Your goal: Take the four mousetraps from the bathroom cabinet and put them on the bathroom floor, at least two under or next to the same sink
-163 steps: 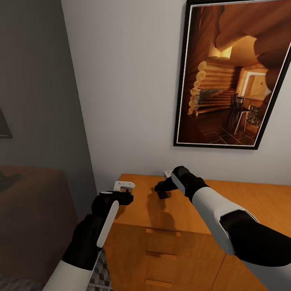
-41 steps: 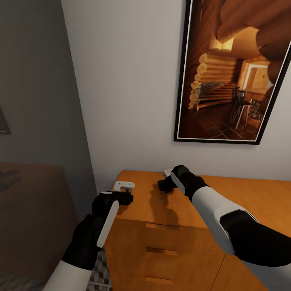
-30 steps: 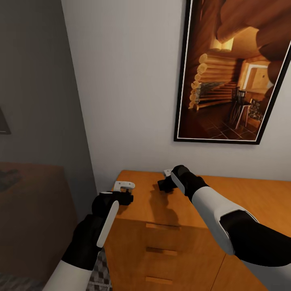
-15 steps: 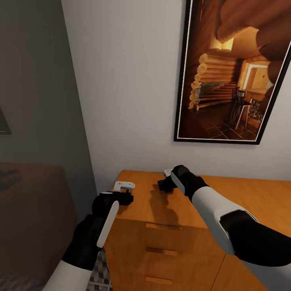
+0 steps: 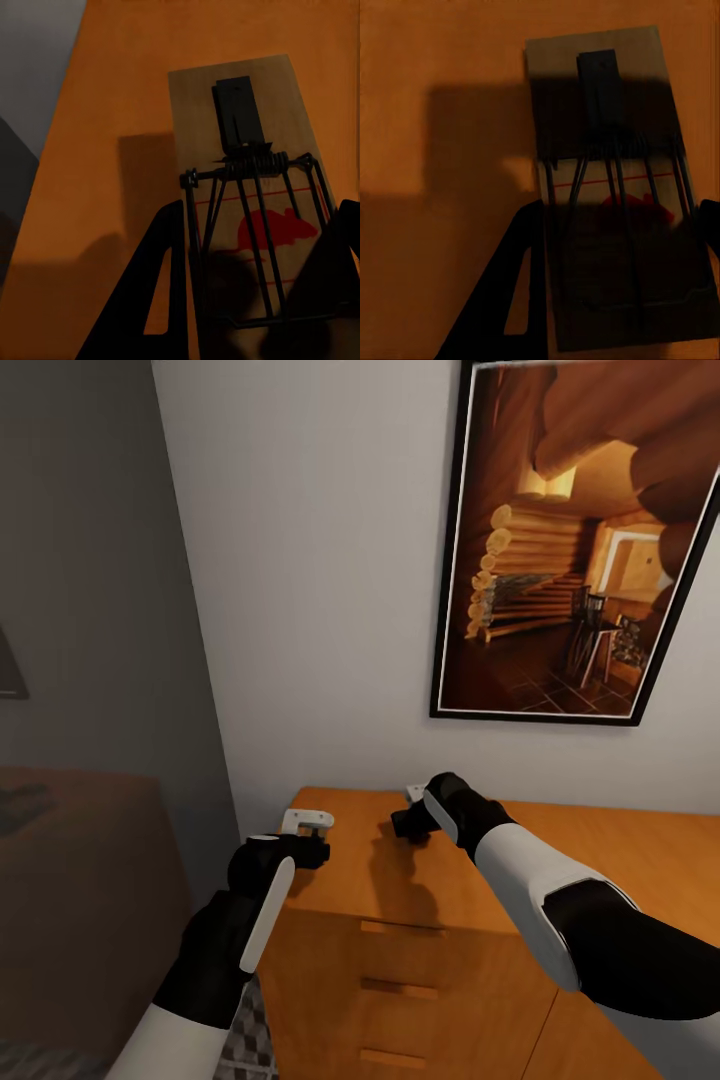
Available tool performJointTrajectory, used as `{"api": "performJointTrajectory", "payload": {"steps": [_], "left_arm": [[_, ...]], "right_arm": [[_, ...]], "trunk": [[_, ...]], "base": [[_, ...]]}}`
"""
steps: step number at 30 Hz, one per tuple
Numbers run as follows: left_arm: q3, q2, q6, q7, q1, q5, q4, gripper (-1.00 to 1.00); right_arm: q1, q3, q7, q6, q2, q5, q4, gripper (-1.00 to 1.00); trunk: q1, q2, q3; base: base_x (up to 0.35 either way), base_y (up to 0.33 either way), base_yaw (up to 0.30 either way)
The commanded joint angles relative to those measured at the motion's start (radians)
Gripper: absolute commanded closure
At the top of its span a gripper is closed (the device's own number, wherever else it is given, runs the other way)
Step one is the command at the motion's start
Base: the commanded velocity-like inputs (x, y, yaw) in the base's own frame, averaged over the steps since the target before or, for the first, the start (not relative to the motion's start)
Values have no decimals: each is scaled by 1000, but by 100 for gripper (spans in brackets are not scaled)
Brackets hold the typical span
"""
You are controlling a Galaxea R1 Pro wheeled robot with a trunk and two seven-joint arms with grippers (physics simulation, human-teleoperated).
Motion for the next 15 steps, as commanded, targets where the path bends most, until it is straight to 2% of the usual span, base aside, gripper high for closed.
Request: {"api": "performJointTrajectory", "payload": {"steps": [1,11,15], "left_arm": [[-1,0,3,11,-1,9,0,100],[-1,0,2,11,-1,8,1,100],[-1,0,2,11,-1,8,2,100]], "right_arm": [[-1,8,0,4,-1,-10,-1,100],[-1,8,-1,4,-1,-10,-1,100],[-1,8,-2,4,-1,-10,-1,100]], "trunk": [[-4,7,2],[-42,77,33],[-58,105,46]], "base": [[0,0,0],[-1,0,0],[-152,0,0]]}}
